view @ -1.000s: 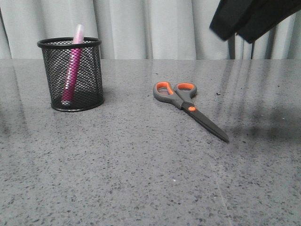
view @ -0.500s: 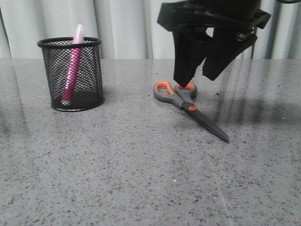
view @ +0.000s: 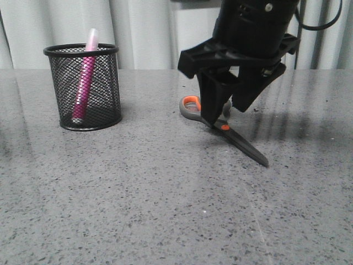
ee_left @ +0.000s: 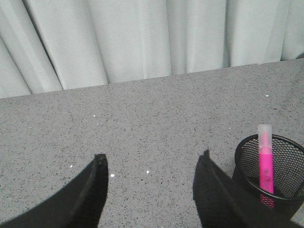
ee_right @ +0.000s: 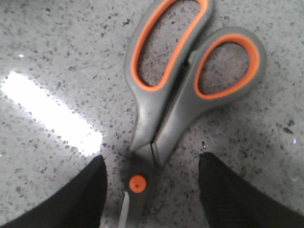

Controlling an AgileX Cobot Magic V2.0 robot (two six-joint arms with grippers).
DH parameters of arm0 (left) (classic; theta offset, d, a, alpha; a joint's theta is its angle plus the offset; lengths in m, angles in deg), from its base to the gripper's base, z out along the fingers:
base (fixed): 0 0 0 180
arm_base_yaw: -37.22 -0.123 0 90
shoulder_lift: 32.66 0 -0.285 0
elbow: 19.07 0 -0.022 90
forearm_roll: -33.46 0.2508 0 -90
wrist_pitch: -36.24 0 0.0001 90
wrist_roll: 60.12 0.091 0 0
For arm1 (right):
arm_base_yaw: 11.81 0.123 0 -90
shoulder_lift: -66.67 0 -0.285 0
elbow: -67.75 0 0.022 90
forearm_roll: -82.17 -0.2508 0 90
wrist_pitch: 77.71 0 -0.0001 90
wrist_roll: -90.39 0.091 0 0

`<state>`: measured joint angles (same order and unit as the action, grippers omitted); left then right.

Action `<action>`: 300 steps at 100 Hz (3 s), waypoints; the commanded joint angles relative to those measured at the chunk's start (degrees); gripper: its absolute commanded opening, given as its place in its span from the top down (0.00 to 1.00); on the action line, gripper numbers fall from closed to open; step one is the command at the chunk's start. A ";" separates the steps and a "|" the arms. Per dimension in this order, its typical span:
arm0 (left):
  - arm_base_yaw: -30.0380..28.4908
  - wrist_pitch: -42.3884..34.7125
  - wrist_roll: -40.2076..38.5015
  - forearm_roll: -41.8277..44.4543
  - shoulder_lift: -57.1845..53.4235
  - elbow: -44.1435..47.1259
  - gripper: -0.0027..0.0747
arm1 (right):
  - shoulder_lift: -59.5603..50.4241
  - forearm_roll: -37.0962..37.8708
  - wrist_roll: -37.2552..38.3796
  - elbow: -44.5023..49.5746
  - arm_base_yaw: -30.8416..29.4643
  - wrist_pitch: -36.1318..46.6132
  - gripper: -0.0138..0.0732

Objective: Put pen and scissors into bin
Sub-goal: 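Close the right gripper on the scissors near the pivot, then lift the scissors blade-down with the right gripper toward the mesh cup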

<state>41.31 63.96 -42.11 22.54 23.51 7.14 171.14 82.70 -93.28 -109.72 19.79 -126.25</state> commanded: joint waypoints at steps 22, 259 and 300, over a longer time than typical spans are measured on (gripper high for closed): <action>-0.21 -4.98 -0.37 -1.04 -0.44 -1.58 0.48 | -0.42 6.80 5.89 -1.88 1.45 3.93 0.39; -0.21 -4.92 -0.37 -1.04 -0.53 -1.58 0.48 | -6.01 -2.96 9.87 7.04 9.41 86.77 0.92; -0.21 -4.92 -0.37 -1.04 -0.53 -1.58 0.48 | 5.07 -2.87 9.87 7.04 9.41 100.65 0.92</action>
<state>41.31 63.49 -42.11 22.41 23.51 7.14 178.34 79.79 -83.36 -101.13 29.25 -31.88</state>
